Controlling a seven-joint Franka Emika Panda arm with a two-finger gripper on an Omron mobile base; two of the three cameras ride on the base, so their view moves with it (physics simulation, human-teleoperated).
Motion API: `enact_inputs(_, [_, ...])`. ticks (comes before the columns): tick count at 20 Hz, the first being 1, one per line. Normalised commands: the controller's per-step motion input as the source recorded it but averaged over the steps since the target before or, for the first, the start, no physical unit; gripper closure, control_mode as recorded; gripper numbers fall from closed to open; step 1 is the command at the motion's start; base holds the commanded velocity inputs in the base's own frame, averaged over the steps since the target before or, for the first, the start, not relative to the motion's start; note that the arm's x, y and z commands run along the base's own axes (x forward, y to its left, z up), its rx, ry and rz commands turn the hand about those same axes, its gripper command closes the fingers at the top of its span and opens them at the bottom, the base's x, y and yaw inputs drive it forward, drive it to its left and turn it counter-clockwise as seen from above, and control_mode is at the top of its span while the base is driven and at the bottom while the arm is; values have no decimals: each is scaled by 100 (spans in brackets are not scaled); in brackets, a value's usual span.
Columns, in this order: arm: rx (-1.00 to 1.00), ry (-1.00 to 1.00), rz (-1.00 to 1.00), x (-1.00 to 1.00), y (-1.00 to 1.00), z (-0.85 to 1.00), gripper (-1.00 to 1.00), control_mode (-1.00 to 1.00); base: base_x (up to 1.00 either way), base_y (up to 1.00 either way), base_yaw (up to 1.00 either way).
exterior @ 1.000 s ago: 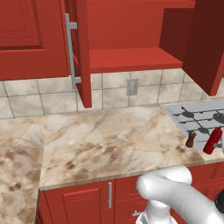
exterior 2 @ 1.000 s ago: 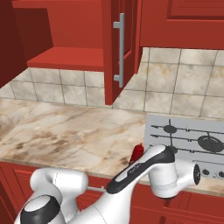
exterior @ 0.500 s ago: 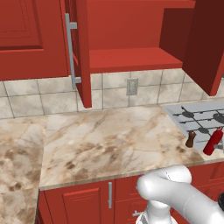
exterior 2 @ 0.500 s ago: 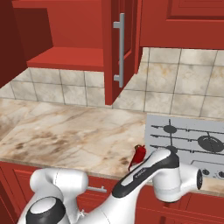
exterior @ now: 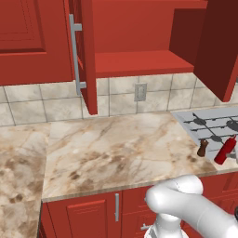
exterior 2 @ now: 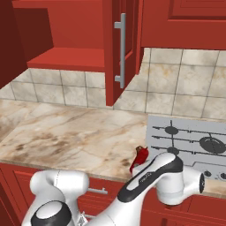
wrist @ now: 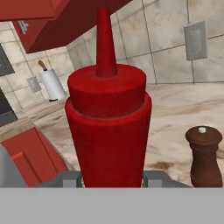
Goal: Take 2 condiments from the cabinet and move them on the counter near the stove.Make sure the condiments are lined up with each other, next to each other.
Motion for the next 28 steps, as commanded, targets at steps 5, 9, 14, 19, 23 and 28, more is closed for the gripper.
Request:
enact_inputs(5, [2,-1,0,3,-12,0,100,-100,0,0,0])
enact_inputs(9, [0,0,-3,0,-14,0,100,-100,0,0,0])
enact_inputs(14, [0,0,-5,0,-1,0,100,-100,0,0,0])
enact_inputs(19, [0,0,-6,3,0,-5,100,-100,0,0,0])
enact_inputs(23, [0,0,-8,10,4,-11,100,-100,0,0,0])
enact_inputs(28, [0,0,-9,6,10,-10,100,-100,0,0,0])
